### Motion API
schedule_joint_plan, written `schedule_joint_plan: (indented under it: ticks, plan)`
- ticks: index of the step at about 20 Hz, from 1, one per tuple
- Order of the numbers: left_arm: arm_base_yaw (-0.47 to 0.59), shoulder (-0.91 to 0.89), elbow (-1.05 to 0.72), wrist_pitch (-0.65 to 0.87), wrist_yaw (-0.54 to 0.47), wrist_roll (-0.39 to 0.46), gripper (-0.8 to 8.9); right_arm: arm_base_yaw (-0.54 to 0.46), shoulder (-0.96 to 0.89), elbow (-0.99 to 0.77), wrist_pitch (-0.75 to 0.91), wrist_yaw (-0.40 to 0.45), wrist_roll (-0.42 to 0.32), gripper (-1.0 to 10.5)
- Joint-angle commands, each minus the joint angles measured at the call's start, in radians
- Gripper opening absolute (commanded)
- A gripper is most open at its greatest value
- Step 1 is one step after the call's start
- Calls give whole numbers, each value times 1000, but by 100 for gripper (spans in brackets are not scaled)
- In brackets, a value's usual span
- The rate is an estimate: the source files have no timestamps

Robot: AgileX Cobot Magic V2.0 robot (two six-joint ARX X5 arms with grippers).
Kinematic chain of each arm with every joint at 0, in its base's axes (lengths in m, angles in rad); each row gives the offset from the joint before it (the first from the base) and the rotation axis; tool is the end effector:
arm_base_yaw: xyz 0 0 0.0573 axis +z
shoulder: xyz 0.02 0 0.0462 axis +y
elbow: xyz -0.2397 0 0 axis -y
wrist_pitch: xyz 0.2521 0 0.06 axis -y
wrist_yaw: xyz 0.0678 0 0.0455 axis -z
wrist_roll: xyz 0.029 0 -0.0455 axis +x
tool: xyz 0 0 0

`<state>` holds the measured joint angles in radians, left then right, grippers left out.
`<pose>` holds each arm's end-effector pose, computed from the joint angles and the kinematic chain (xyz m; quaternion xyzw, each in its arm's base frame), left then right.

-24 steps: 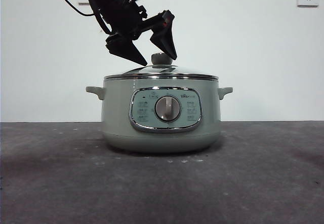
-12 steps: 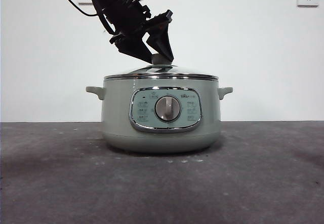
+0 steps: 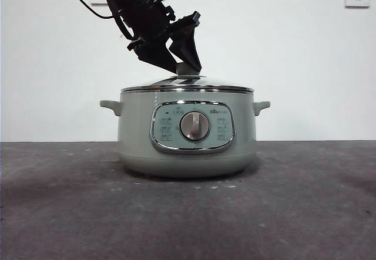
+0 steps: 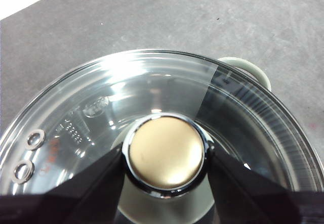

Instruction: Pick up the corn,open the lid,put the corn in the pot,close the lid

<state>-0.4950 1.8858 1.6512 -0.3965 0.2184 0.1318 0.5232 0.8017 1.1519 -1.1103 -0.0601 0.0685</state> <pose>0.3763 -0.2103 0.2745 0.1014 0.2848 -0.3515 0.8860 0.1201 0.0713 0.3519 -0.0546 0.3700 0.2545 0.8918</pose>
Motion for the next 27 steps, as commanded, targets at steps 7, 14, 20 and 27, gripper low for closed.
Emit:
schedule_joint_plan:
  ticks: [7, 14, 20, 27]
  plan:
    - [0, -63, 2, 48, 24, -5, -9, 1, -1, 2, 4, -2, 11, -12]
    - [34, -197, 2, 26, 24, -5, -8, 1, 9, 2, 20, -3, 10, -12]
    - [97, -414, 2, -56, 24, 21, -8, 1, 110, 3, 191, -76, 10, -12]
    - [194, -573, -13, -270, 50, 56, -7, 1, 409, 173, 319, -125, -28, -12]
